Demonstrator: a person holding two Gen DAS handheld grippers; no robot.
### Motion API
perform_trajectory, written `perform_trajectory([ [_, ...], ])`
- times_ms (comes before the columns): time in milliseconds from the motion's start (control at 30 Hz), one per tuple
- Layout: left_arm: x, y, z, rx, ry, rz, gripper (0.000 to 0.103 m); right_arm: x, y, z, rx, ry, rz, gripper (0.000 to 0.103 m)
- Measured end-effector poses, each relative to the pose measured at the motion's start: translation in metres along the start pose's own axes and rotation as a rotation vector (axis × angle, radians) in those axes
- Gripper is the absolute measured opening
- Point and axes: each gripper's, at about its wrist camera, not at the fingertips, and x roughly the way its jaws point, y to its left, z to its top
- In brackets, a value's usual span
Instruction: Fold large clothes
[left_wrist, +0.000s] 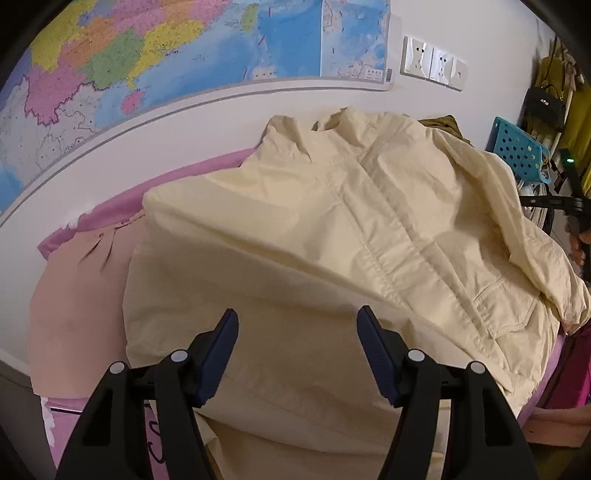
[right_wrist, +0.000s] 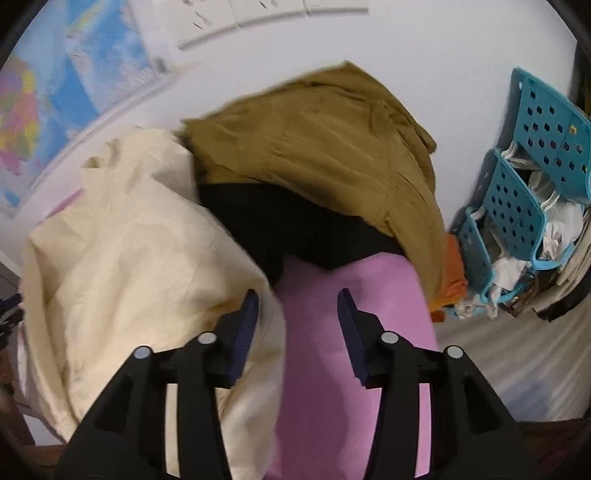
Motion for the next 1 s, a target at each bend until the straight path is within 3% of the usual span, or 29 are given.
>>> perform_trajectory([
  [33, 0.000, 0.001, -0.001, -0.005, 0.001, -0.001, 0.064, -0.022, 0.014, -0.008, -0.042, -0.063, 0.004, 0.060],
  [67, -0.001, 0.000, -0.001, -0.008, 0.000, -0.008, 0.064, -0.038, 0.023, -0.014, -0.073, -0.099, 0.014, 0.075],
  [100, -0.002, 0.000, -0.001, -0.009, -0.006, -0.015, 0.064, -0.053, 0.038, -0.021, -0.122, -0.140, 0.039, 0.084],
  [167, -0.004, -0.002, 0.000, -0.005, -0.014, -0.014, 0.064, -0.078, 0.075, -0.041, -0.258, -0.167, 0.094, 0.084],
  [267, -0.004, -0.007, 0.003, 0.003, -0.023, -0.034, 0.064, -0.077, 0.135, -0.084, -0.472, -0.098, 0.143, 0.093],
  [367, 0.000, -0.015, 0.004, 0.015, -0.025, -0.048, 0.064, -0.042, 0.163, -0.114, -0.634, -0.013, 0.056, 0.088],
  [400, 0.000, -0.017, 0.005, 0.017, -0.024, -0.049, 0.064, -0.030, 0.163, -0.119, -0.649, 0.016, 0.008, 0.074],
  [433, 0.001, -0.019, 0.004, 0.020, -0.024, -0.048, 0.064, -0.018, 0.157, -0.119, -0.637, 0.053, -0.029, 0.061],
  [500, 0.000, -0.022, 0.003, 0.027, -0.023, -0.058, 0.064, -0.016, 0.132, -0.104, -0.534, 0.076, 0.025, 0.018],
  [533, -0.001, -0.023, 0.002, 0.030, -0.025, -0.060, 0.064, -0.022, 0.119, -0.094, -0.485, 0.072, 0.074, 0.007],
  [567, -0.002, -0.024, 0.001, 0.034, -0.026, -0.058, 0.064, -0.035, 0.102, -0.079, -0.418, 0.039, 0.129, 0.005],
  [733, -0.003, -0.014, 0.001, 0.009, -0.032, -0.033, 0.064, -0.097, 0.004, -0.001, -0.071, -0.184, 0.189, 0.005],
  [800, -0.001, -0.008, 0.002, -0.016, -0.028, -0.035, 0.064, -0.093, -0.032, 0.017, 0.029, -0.185, 0.205, 0.008],
  [833, 0.001, -0.005, 0.002, -0.029, -0.024, -0.038, 0.064, -0.078, -0.051, 0.025, 0.076, -0.166, 0.165, 0.010],
  [933, 0.006, -0.002, 0.001, -0.042, -0.009, -0.027, 0.064, -0.028, -0.085, 0.021, 0.181, -0.049, 0.125, 0.024],
  [1000, 0.007, -0.002, 0.000, -0.046, -0.004, -0.019, 0.064, -0.006, -0.100, 0.013, 0.232, 0.001, 0.098, 0.057],
])
